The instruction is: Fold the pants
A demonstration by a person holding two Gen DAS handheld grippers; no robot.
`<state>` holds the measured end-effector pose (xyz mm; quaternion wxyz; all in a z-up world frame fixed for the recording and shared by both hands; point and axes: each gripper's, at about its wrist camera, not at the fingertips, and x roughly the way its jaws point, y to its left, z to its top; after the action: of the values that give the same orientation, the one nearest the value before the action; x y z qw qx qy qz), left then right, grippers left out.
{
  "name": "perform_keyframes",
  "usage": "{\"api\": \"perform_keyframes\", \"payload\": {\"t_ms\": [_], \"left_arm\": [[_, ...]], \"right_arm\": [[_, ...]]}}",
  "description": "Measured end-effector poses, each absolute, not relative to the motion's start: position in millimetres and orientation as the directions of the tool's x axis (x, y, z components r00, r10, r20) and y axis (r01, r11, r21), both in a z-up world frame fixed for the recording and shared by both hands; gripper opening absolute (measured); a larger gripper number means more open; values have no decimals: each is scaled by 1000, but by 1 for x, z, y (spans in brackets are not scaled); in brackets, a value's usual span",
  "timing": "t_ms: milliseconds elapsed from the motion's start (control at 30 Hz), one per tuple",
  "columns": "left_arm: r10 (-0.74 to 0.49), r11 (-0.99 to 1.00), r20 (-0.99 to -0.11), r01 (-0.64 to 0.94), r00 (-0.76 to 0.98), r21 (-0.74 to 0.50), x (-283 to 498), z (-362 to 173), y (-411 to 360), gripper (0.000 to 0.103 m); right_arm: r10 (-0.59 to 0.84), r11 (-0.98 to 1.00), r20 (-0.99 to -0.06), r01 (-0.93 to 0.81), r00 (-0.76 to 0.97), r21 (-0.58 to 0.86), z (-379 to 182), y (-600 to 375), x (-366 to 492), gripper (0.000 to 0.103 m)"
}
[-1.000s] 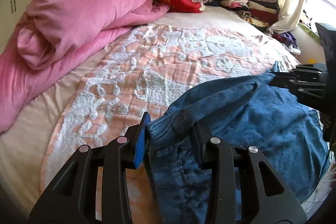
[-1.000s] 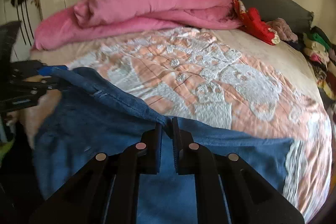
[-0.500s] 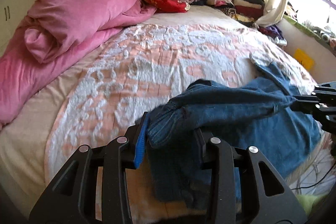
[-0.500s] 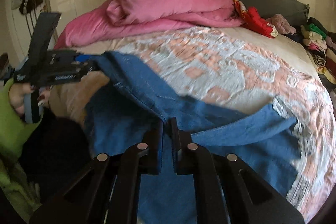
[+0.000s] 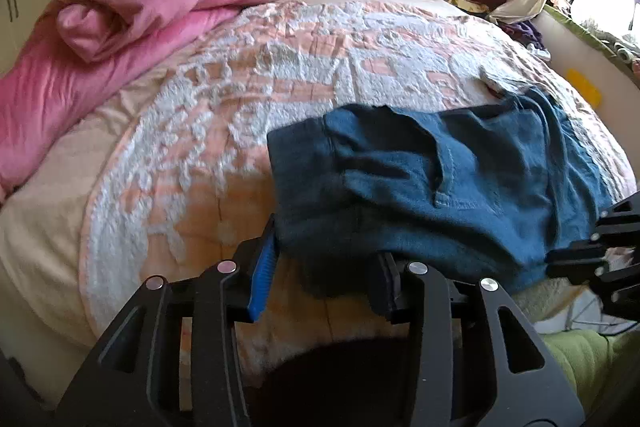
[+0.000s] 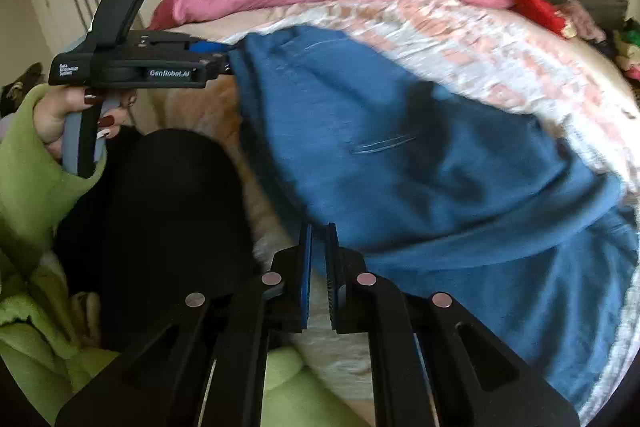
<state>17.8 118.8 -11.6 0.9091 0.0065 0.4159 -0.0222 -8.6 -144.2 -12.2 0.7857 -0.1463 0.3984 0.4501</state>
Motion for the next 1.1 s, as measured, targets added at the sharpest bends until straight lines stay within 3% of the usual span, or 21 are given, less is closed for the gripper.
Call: {"api": "perform_keyframes", "payload": {"t_ms": [133,267,533,700,900,1033,1100], "left_arm": [[-25,1000,-762,18,647,-17,-1,-11,127,38],[-13,1000,-749,-9,663,-26,-18,-2,134,38],[-105,994,-721,88,685,-62,5,25,100,38],[-65,993,-790,116,610,8,44,-4,70,38],[-34,996,-815,83,579,17,44,-31,72,38],[-52,997,-798,83,600,-2,35,-17,71,49],[-53,996,-785,90,617,3,31,-9,67,54]], "right_arm": [[575,528,-770,-844,276,92,-11,-138,-18,4],[603,558,-722,-826,339,78,10,-152,-16,5],[576,607,-726,-791,375,73,9,-155,18,24],[477,677,-834,-721,276,148,-32,-147,41,25],[517,684,-810,-702,276,198,-35,-163,33,27],[546,708,-772,-672,326,217,-19,-181,29,44],[552,725,-754,-652,356,222,-10,-191,28,48]]}}
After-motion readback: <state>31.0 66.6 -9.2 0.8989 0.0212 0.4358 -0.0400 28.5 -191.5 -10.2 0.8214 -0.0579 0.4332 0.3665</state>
